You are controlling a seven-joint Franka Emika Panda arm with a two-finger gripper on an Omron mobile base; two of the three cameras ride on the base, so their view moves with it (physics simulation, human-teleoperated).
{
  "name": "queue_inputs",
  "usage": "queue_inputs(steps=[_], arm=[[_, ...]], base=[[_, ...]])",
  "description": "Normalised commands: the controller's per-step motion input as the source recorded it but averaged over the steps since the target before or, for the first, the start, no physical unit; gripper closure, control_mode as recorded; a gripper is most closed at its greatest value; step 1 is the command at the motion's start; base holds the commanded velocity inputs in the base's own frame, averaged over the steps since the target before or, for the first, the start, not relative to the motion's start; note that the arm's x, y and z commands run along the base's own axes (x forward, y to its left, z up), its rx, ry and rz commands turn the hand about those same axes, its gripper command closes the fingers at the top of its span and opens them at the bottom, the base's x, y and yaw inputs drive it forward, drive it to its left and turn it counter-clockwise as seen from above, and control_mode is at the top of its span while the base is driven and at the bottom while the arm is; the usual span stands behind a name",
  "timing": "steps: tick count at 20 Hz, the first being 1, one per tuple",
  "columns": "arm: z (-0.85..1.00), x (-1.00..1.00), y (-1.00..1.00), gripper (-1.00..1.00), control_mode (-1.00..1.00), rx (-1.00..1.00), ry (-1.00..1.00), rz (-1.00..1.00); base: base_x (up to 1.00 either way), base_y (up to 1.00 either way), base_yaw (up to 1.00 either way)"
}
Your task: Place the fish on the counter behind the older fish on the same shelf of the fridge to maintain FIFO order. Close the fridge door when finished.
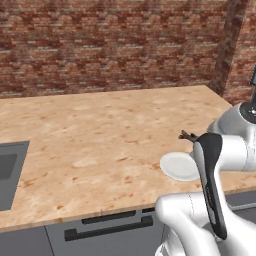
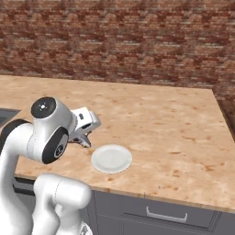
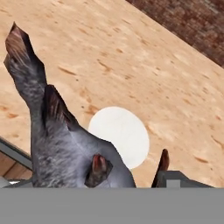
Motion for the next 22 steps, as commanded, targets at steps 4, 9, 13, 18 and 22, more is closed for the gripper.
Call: queue_inputs(steps=[4,9,13,18,22], arm=[[0.00,0.00,0.02,1.00,-1.00,0.00,0.00,0.00],[-0.08,-0.47,0.00,1.00,-1.00,0.00,-0.01,-0.08],[-0.11,-0.14,0.04,1.00,-1.00,-0.02,0.00,-0.01],[-0.03,-0.25,0.05,1.00,-1.00,0.00,0.00,0.00],[0.00,0.00,0.00,1.00,1.00,0.00,0.00,0.00]], base=[[0.00,0.00,0.00],[0.00,0.00,0.00],[0.00,0.00,0.00],[0.00,0.00,0.00],[-0.74,0.00,-0.14]])
